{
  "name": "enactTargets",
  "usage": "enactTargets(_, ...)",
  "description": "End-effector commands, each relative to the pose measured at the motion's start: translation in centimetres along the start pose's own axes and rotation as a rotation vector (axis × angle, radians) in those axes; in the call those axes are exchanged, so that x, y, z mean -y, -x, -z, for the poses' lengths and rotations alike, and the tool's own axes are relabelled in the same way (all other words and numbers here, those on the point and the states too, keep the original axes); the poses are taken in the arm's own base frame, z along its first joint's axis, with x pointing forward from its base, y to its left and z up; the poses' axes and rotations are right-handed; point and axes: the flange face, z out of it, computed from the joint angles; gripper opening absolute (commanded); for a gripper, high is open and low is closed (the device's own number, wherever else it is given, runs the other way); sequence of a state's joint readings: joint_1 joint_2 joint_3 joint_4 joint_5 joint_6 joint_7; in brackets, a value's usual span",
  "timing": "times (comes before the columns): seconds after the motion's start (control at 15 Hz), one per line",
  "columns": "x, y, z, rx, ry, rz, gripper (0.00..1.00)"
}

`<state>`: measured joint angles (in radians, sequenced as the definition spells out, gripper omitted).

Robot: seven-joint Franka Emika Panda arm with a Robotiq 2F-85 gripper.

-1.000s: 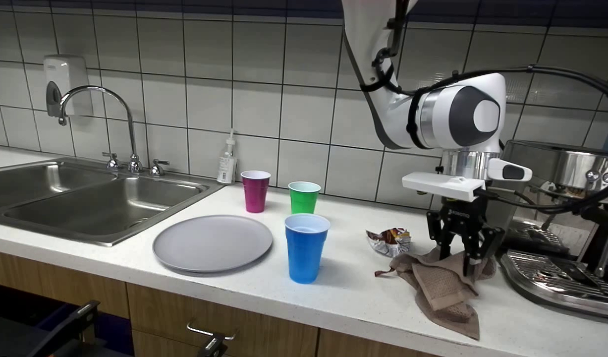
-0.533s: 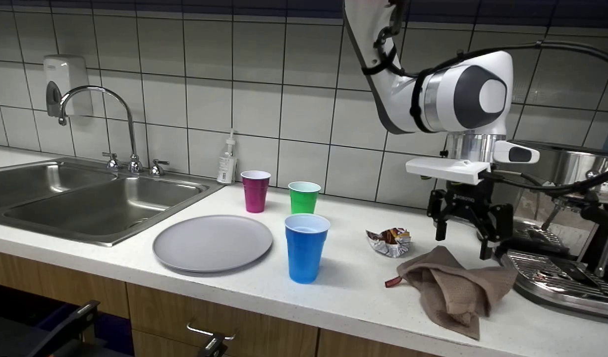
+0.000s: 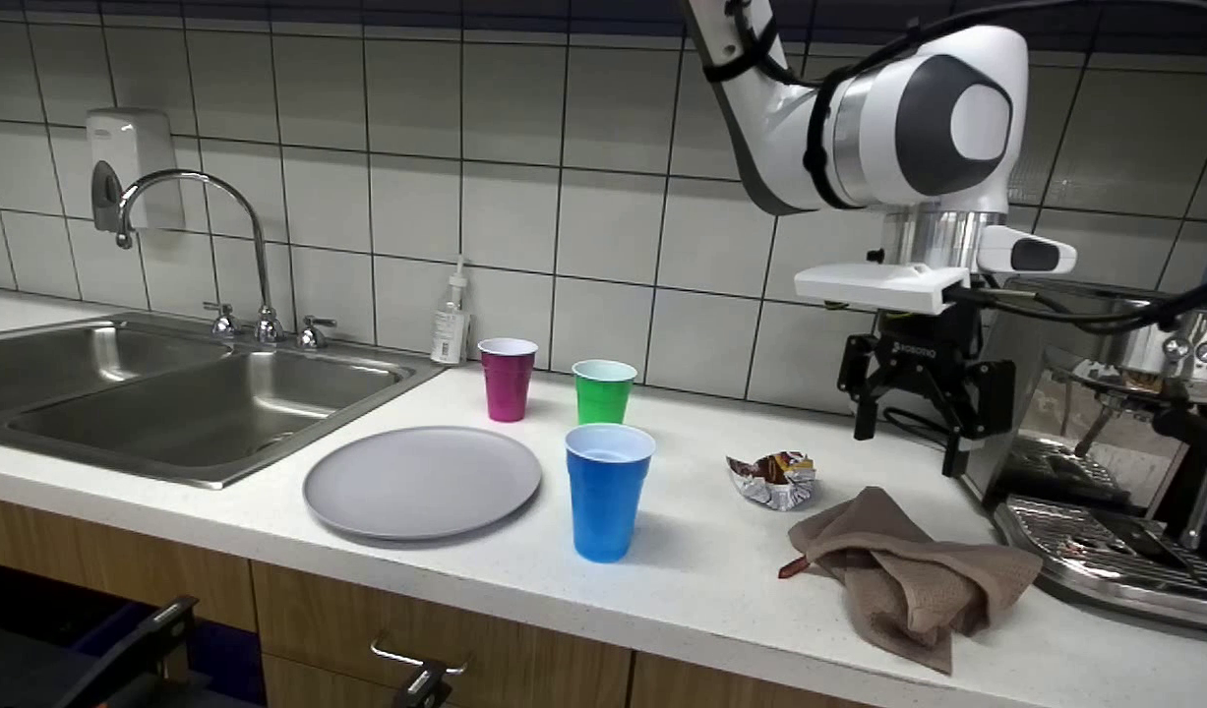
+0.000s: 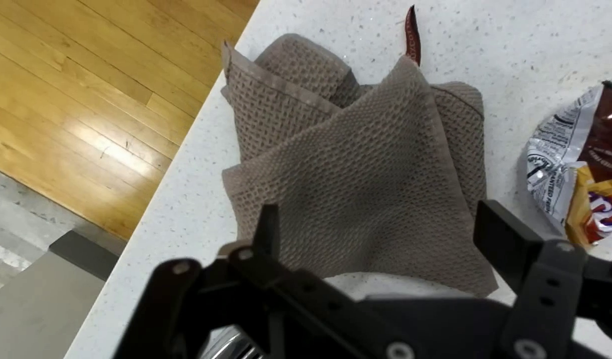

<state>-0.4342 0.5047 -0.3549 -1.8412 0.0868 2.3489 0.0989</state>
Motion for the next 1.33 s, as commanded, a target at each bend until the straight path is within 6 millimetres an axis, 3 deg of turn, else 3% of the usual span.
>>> enactTargets(0.0,0.4,3.3,2.8,0.014,-0.014,0.023,1.0)
enactTargets(1.27,4.4,16.5,7.1,0.082,-0.013,0.283,1.0)
